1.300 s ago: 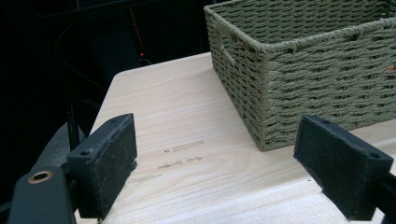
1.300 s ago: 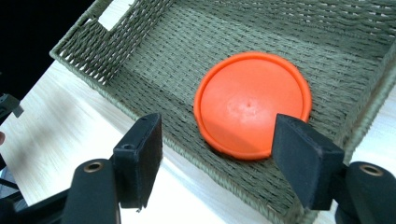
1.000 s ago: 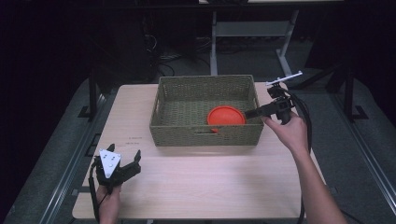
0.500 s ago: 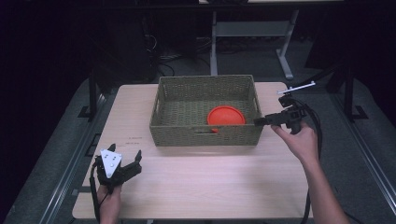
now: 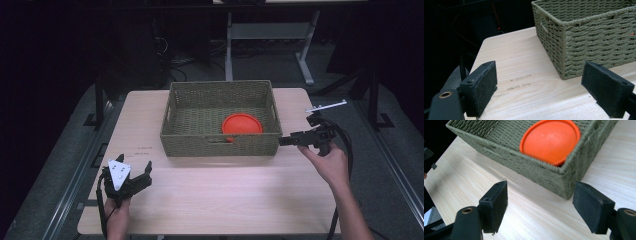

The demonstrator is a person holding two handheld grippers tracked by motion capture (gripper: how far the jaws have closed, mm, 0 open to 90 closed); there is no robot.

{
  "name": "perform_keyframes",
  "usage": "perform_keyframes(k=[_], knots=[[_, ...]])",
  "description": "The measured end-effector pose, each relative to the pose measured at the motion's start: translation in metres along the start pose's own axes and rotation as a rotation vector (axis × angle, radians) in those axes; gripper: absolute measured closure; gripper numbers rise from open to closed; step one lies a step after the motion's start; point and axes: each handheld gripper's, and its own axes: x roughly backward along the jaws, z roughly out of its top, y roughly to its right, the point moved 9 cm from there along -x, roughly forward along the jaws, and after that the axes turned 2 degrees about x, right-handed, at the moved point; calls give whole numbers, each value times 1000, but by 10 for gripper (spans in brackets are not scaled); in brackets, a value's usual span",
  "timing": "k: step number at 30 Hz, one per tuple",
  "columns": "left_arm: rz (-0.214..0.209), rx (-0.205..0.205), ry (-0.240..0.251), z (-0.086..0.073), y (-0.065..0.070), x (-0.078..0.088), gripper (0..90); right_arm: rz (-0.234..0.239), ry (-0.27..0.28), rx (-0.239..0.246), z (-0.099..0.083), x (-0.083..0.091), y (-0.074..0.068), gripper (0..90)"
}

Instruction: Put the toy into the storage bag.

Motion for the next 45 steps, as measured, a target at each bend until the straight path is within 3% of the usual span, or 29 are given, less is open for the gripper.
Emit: perform_keyframes(k=[17, 28, 45], knots=[[2, -3, -6, -1, 0, -1, 127, -1, 6, 11, -30, 5, 9, 278], [2, 3, 1, -1, 1, -2, 127, 8, 8, -9, -54, 2, 13, 279], [1, -7, -9, -2, 1, -1, 127, 18, 13, 10, -88, -3, 9, 276]])
